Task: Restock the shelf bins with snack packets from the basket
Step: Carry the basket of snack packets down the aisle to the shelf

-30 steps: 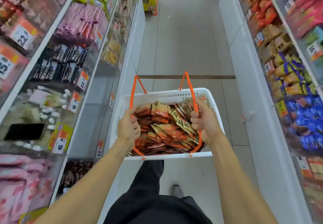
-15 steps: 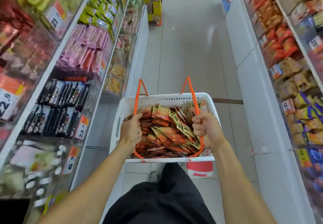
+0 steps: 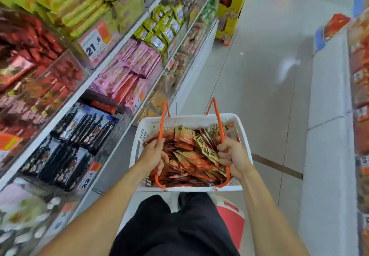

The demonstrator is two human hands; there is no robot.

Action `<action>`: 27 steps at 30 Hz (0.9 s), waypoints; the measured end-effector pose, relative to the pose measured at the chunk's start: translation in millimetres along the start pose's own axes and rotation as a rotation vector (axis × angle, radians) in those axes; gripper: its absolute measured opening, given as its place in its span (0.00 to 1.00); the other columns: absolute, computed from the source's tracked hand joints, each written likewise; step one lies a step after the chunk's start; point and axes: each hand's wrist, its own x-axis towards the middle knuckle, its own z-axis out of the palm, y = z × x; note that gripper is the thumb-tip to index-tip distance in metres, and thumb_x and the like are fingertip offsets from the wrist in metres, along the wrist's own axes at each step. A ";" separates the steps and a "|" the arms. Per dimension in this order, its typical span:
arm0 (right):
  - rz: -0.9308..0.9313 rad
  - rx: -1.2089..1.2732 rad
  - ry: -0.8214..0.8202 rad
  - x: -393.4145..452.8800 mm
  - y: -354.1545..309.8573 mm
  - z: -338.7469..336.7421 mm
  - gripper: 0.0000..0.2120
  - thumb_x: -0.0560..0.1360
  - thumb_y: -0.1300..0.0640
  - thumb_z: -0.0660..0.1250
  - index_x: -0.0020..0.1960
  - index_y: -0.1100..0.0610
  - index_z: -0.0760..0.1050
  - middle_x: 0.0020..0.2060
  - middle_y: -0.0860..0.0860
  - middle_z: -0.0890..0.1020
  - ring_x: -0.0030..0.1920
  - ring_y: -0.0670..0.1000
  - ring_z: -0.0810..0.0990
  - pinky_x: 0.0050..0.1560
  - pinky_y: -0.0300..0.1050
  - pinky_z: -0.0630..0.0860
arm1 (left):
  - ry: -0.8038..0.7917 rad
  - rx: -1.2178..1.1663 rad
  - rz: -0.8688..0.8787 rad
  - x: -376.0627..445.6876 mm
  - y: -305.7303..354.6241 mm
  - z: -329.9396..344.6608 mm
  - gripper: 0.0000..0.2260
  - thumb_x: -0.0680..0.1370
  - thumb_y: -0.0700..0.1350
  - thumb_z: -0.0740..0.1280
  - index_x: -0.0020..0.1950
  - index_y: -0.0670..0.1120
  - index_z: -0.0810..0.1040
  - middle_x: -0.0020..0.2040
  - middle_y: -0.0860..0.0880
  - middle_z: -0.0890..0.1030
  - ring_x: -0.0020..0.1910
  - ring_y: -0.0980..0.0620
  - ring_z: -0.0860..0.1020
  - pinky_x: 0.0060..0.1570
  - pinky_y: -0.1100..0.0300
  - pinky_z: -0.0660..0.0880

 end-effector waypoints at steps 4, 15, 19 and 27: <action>0.079 -0.076 -0.053 26.2 -21.9 12.0 0.09 0.63 0.64 0.60 0.37 0.53 0.64 0.29 0.48 0.62 0.27 0.46 0.60 0.27 0.40 0.50 | -0.028 -0.121 -0.064 9.8 1.4 -4.9 0.11 0.86 0.48 0.54 0.58 0.43 0.71 0.35 0.40 0.80 0.25 0.43 0.76 0.24 0.55 0.75; 0.139 -0.366 -0.210 97.5 -55.7 -17.6 0.16 0.59 0.63 0.61 0.37 0.51 0.56 0.30 0.50 0.59 0.27 0.46 0.56 0.23 0.38 0.51 | 0.157 -0.223 -0.187 28.2 -12.6 31.5 0.20 0.80 0.64 0.60 0.39 0.51 0.78 0.34 0.45 0.79 0.34 0.47 0.79 0.43 0.49 0.78; 0.237 -0.482 -0.338 131.0 -56.2 -20.7 0.15 0.58 0.64 0.62 0.35 0.50 0.59 0.29 0.49 0.58 0.27 0.47 0.54 0.24 0.39 0.51 | 0.361 -0.329 -0.298 35.4 -34.8 72.7 0.26 0.80 0.64 0.59 0.32 0.46 0.70 0.26 0.47 0.73 0.26 0.49 0.73 0.40 0.54 0.73; 0.409 -0.801 -0.615 144.0 -14.2 8.8 0.15 0.62 0.65 0.61 0.32 0.51 0.56 0.27 0.50 0.59 0.27 0.48 0.57 0.32 0.46 0.50 | 0.612 -0.945 -0.436 6.5 -122.3 112.9 0.19 0.83 0.53 0.62 0.34 0.48 0.67 0.25 0.50 0.65 0.20 0.53 0.62 0.21 0.62 0.60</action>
